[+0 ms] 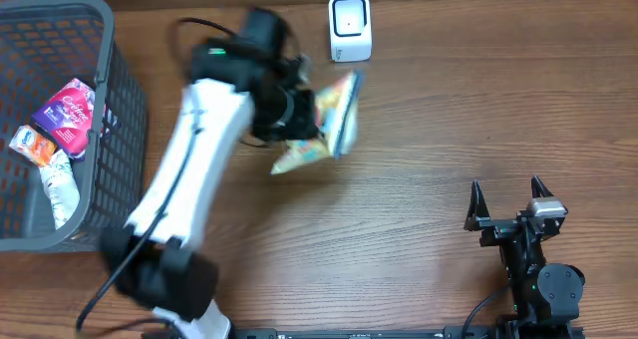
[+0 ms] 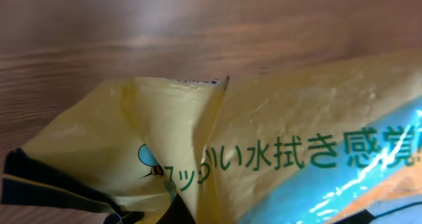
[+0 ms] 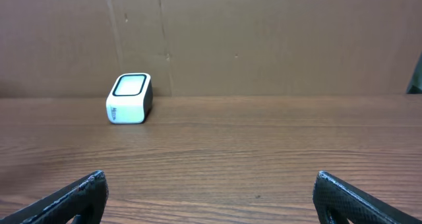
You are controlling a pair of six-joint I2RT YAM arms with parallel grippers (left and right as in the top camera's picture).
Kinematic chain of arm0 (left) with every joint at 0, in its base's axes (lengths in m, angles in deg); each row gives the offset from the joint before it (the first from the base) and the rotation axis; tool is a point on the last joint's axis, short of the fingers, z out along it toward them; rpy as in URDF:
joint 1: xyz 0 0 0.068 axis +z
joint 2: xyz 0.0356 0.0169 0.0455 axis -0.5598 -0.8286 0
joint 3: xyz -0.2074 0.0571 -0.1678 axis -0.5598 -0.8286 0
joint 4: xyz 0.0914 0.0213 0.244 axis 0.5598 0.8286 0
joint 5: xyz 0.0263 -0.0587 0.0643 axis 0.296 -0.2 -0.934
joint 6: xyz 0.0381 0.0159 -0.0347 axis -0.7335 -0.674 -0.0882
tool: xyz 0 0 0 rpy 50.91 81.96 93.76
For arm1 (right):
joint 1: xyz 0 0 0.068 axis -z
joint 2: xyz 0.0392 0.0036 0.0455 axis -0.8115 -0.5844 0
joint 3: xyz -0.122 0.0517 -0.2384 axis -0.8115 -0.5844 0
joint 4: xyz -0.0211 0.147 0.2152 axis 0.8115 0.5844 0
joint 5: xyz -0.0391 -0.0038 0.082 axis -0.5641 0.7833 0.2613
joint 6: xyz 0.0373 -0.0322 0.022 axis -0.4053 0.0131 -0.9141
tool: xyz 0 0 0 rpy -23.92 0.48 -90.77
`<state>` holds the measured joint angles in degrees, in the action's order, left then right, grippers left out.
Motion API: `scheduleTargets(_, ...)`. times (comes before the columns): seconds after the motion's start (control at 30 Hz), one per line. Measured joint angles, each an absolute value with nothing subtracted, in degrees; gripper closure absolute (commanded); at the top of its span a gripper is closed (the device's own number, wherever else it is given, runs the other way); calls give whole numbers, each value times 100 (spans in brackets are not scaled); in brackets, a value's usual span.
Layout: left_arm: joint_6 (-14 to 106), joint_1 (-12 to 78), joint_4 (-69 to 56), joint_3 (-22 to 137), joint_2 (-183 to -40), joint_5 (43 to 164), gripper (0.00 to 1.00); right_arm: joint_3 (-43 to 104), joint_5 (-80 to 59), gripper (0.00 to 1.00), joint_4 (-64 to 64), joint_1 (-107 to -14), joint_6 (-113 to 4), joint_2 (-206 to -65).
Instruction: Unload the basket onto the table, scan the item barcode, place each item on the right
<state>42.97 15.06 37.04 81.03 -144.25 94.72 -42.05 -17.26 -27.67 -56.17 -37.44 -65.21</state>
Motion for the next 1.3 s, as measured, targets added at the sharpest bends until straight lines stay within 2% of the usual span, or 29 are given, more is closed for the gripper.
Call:
scheduleTargets(0.03,4299,1419,3682,8081,-14530,9448,93,-4205,-1726,0,-2769,-5615,-3744,-6521)
scheduleTargets(0.07,4308,1257,3617,8048,-14739,9393,83,-4205,-1726,0,-2765,-5617,-3744,-6521)
scheduleTargets(0.1,4324,1161,3584,8044,-14877,9365,68,-4205,-1726,0,-2765,-5615,-3744,-6521)
scheduleTargets(0.23,4378,890,3540,8042,-15216,9284,37,-4205,-1724,0,-2765,-5617,-3744,-6521)
scheduleTargets(0.3,4389,866,3518,8042,-15253,9266,32,-4205,-1724,0,-2767,-5615,-3744,-6521)
scheduleTargets(0.43,4409,979,3761,8190,-15253,9253,31,-4205,-1726,0,-2769,-5617,-3744,-6521)
scheduleTargets(0.6,4400,1473,4694,9917,-15273,9214,31,-4205,-1726,0,-2769,-5615,-3746,-6521)
scheduleTargets(0.63,4400,1602,4799,10328,-15242,9216,27,-4205,-1726,0,-2767,-5617,-3744,-6521)
scheduleTargets(0.7,4383,1880,4959,10925,-15091,9196,0,-4205,-1726,0,-2765,-5615,-3744,-6521)
scheduleTargets(0.83,4437,2616,5278,11755,-14763,8989,0,-4205,-1726,0,-2769,-5617,-3746,-6521)
scheduleTargets(1.03,4536,3888,5604,11958,-14318,8672,0,-4205,-1682,0,-2815,-5615,-3748,-6523)
scheduleTargets(1.17,4560,4111,5604,11808,-14318,8637,0,-4205,-447,0,-3757,-5615,-4199,-6527)
scheduleTargets(1.3,4575,4118,5606,11698,-14320,8632,0,-4205,1244,0,-5239,-5617,-4568,-6521)
